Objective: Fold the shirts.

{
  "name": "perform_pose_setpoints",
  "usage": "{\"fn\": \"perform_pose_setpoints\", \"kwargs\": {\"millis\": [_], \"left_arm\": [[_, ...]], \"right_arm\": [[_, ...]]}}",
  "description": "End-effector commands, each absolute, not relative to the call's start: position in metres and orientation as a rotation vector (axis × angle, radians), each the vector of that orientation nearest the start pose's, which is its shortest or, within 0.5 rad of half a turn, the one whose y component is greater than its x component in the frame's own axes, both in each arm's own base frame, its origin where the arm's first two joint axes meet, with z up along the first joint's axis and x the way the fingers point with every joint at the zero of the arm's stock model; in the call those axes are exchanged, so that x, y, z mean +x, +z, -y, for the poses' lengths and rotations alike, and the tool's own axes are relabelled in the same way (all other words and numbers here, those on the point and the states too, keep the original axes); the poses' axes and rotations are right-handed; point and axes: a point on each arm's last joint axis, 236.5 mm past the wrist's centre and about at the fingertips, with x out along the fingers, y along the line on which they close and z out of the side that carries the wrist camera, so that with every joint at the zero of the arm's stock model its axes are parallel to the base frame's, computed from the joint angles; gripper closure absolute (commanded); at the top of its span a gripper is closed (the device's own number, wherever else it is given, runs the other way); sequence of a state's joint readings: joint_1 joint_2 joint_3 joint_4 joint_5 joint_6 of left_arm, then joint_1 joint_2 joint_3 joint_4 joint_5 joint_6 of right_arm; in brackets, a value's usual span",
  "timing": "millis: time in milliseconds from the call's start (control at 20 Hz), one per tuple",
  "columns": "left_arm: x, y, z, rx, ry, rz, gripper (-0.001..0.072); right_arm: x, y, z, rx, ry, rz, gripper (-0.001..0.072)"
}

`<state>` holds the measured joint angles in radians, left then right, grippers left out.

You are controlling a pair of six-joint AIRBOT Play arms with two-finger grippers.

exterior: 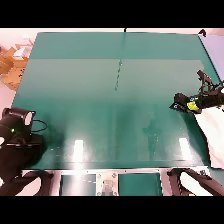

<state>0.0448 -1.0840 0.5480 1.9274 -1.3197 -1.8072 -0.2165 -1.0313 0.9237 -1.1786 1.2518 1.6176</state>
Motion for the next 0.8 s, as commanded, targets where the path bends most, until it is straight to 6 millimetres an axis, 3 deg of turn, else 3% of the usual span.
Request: {"fn": "perform_pose_setpoints", "kwargs": {"millis": [0, 150, 300, 400, 550, 650, 750], "left_arm": [[0.176, -0.097, -0.085, 0.170, 0.325, -1.750, 0.0680], [0.218, -0.064, -0.053, 0.050, 0.202, -1.672, 0.0681], [0.283, -0.003, 0.008, 0.027, 0.009, -1.478, 0.0681], [0.311, 0.039, 0.075, 0.062, -0.172, -1.334, 0.0681], [0.330, 0.088, 0.186, 0.102, -0.445, -1.088, 0.0682], [0.330, 0.098, 0.249, 0.112, -0.582, -0.976, 0.0681], [0.327, 0.083, 0.298, 0.097, -0.674, -0.951, 0.0680]], "right_arm": [[0.310, 0.022, -0.020, 0.538, 0.019, -1.295, 0.0697], [0.310, 0.022, -0.020, 0.538, 0.019, -1.295, 0.0697], [0.310, 0.022, -0.020, 0.539, 0.019, -1.295, 0.0697], [0.310, 0.022, -0.020, 0.539, 0.019, -1.295, 0.0697], [0.310, 0.022, -0.020, 0.538, 0.018, -1.295, 0.0697], [0.310, 0.022, -0.020, 0.538, 0.018, -1.295, 0.0697], [0.311, 0.022, -0.019, 0.538, 0.018, -1.290, 0.0697]]}}
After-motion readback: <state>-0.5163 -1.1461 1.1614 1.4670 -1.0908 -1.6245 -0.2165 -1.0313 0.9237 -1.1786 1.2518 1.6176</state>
